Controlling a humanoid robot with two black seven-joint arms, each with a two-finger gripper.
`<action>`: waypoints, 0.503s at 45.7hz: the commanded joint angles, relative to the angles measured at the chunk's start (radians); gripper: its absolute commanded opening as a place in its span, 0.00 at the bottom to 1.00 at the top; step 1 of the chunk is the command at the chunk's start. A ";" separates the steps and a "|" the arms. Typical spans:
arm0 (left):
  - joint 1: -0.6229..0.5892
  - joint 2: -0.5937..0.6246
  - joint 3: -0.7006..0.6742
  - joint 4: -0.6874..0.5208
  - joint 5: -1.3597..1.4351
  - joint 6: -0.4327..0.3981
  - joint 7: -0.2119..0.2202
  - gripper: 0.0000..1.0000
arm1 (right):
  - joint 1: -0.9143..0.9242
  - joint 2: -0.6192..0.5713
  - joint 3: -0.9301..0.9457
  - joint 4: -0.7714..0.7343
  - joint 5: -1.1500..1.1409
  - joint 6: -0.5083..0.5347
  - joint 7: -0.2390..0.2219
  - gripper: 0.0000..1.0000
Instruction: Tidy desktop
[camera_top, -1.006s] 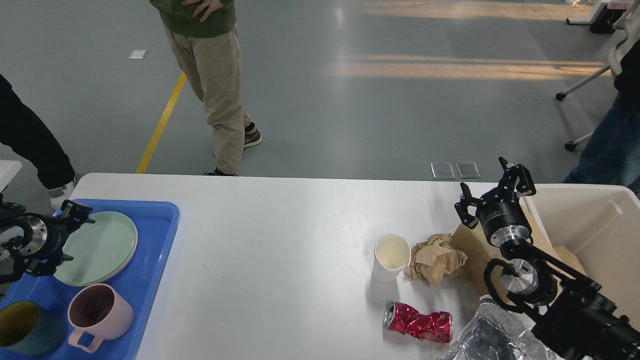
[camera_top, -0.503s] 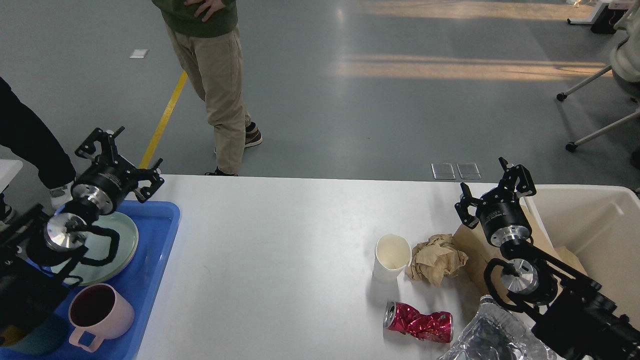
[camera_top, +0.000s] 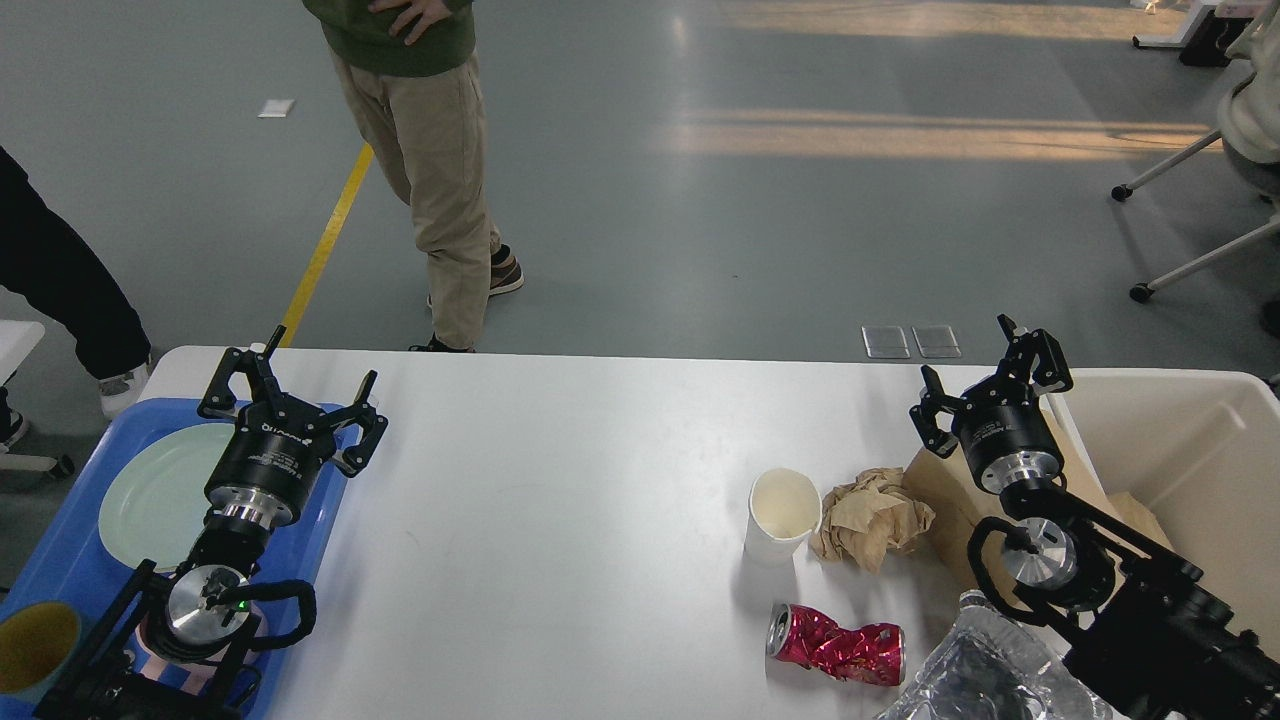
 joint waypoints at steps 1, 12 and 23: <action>-0.007 0.001 -0.017 0.058 -0.002 -0.051 -0.002 0.96 | 0.000 0.001 0.000 0.000 0.001 0.000 0.000 1.00; -0.001 -0.001 -0.036 0.066 -0.002 -0.057 -0.014 0.96 | 0.000 0.001 0.000 0.000 -0.001 0.000 0.000 1.00; 0.009 -0.021 -0.066 0.066 -0.083 -0.077 -0.015 0.96 | 0.000 -0.001 0.000 0.000 -0.001 0.000 0.000 1.00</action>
